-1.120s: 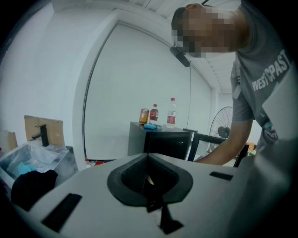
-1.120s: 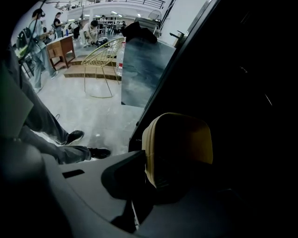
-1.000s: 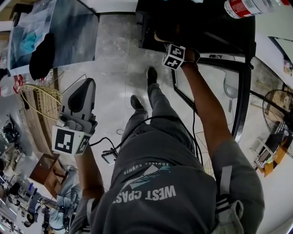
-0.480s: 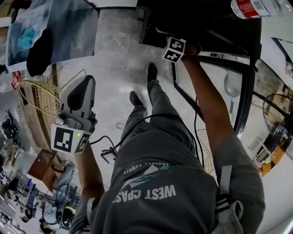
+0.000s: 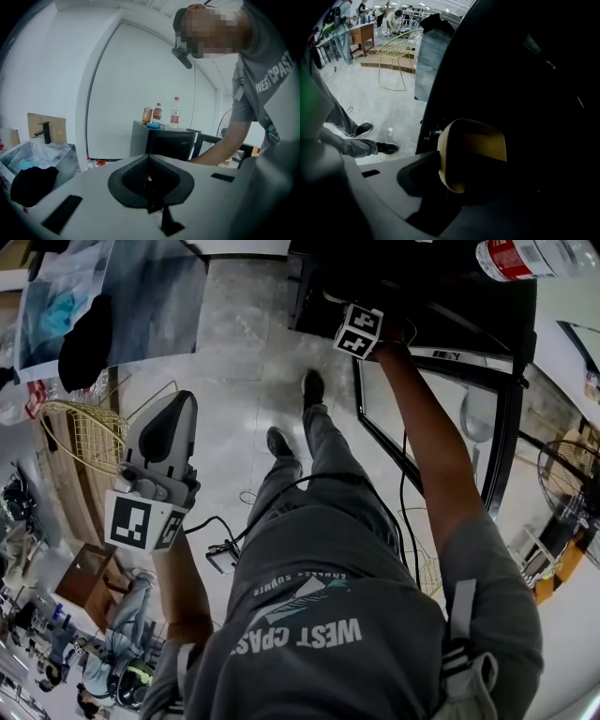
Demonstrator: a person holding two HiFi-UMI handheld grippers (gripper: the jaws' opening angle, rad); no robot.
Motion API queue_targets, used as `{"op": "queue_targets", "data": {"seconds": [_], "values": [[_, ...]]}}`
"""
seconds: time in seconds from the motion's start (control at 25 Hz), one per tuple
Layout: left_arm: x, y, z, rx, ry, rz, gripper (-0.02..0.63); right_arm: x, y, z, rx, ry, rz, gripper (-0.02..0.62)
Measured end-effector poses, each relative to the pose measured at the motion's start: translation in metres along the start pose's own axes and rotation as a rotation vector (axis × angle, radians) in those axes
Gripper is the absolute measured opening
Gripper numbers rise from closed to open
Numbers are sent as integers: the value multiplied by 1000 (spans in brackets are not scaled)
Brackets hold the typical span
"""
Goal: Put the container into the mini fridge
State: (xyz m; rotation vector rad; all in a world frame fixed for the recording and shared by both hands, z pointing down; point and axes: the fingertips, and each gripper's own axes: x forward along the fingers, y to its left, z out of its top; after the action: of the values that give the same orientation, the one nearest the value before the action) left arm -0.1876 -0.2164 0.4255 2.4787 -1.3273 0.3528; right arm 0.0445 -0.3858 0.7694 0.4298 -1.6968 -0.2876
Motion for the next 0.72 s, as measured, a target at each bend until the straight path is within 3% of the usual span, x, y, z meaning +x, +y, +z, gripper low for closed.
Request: {"op": "queue_targets", "data": {"seconds": [0.32, 0.72], "values": [[-15, -1, 16, 25, -40, 5, 15, -34, -4, 12, 22, -54, -21, 153], [-48, -8, 42, 70, -107, 0, 15, -149, 2, 49, 226, -251, -53, 58]]}}
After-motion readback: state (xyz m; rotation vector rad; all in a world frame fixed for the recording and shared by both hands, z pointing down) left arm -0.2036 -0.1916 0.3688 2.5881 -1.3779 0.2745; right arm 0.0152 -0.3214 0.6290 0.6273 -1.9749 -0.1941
